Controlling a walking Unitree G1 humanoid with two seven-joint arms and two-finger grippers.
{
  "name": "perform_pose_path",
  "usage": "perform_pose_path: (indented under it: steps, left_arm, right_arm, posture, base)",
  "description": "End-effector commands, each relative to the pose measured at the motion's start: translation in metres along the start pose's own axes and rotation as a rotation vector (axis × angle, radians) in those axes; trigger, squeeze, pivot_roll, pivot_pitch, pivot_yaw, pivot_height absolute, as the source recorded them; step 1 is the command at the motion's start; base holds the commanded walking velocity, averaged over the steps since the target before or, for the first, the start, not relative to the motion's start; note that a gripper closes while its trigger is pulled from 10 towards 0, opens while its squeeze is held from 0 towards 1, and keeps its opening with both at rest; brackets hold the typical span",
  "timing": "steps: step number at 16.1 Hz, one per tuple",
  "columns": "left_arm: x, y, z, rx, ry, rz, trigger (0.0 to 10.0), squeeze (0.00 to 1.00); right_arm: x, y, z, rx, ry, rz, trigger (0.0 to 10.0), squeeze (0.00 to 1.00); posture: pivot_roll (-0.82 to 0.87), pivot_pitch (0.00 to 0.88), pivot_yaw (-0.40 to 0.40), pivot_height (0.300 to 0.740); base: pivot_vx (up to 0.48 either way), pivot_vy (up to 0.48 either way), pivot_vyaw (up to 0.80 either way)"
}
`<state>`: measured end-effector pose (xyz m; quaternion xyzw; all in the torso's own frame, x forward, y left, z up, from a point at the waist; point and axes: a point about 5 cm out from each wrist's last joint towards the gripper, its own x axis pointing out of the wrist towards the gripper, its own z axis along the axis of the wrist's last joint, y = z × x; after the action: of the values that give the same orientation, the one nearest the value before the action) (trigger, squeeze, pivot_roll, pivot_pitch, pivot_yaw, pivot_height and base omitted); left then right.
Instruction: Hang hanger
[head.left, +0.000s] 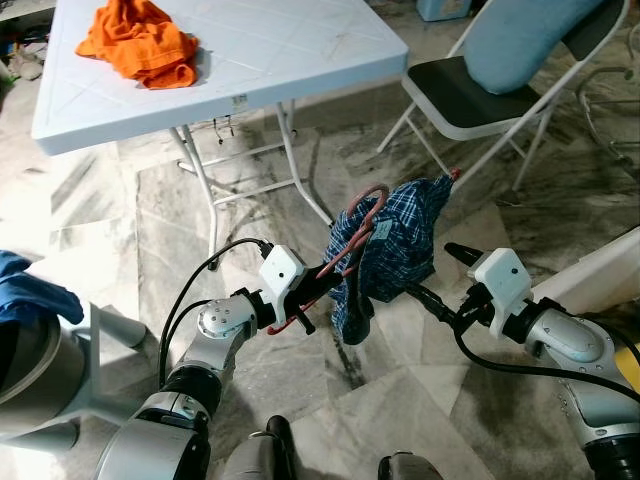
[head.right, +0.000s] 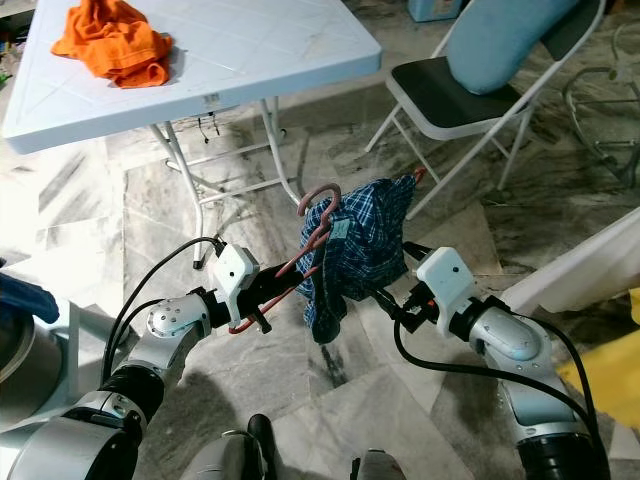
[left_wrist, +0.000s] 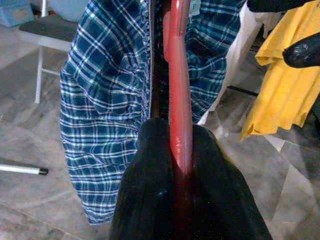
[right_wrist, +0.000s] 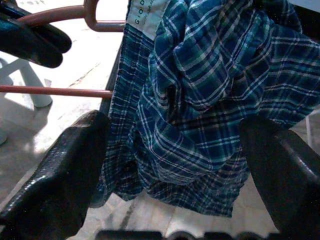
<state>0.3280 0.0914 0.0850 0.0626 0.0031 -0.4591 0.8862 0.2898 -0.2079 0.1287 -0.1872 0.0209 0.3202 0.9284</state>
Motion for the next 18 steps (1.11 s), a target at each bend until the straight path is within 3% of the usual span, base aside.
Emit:
perform_pose_path:
  steps: [1,10,11,12,18]
  left_arm:
    - [0.001,0.002,0.005,0.026,-0.016,-0.001,0.0,0.00]
    - [0.002,0.002,0.005,0.026,-0.018,-0.004,0.0,0.00]
    - [0.011,-0.012,0.009,0.031,-0.052,-0.068,0.0,0.00]
    - [0.016,-0.018,0.011,0.034,-0.067,-0.095,0.0,0.00]
    - [0.022,-0.024,0.013,0.034,-0.080,-0.112,0.0,0.00]
  right_arm:
    - [-0.002,0.000,0.000,0.008,-0.006,-0.008,10.0,0.00]
    - [-0.002,0.000,0.001,0.024,-0.010,-0.021,10.0,0.00]
    - [0.022,-0.005,0.009,0.100,-0.096,-0.241,10.0,0.00]
    - [0.033,-0.004,0.012,0.132,-0.127,-0.325,10.0,0.00]
    - [0.040,0.003,0.010,0.112,-0.106,-0.312,10.0,0.00]
  posture:
    - [-0.20,0.195,0.075,0.740]
    - [-0.20,0.195,0.075,0.740]
    - [-0.20,0.197,0.082,0.740]
    - [-0.20,0.197,0.082,0.740]
    - [-0.20,0.192,0.084,0.740]
  base:
    - [0.000,0.000,0.00]
    - [0.000,0.000,0.00]
    - [0.000,0.000,0.00]
    - [0.000,0.000,0.00]
    - [0.000,0.000,0.00]
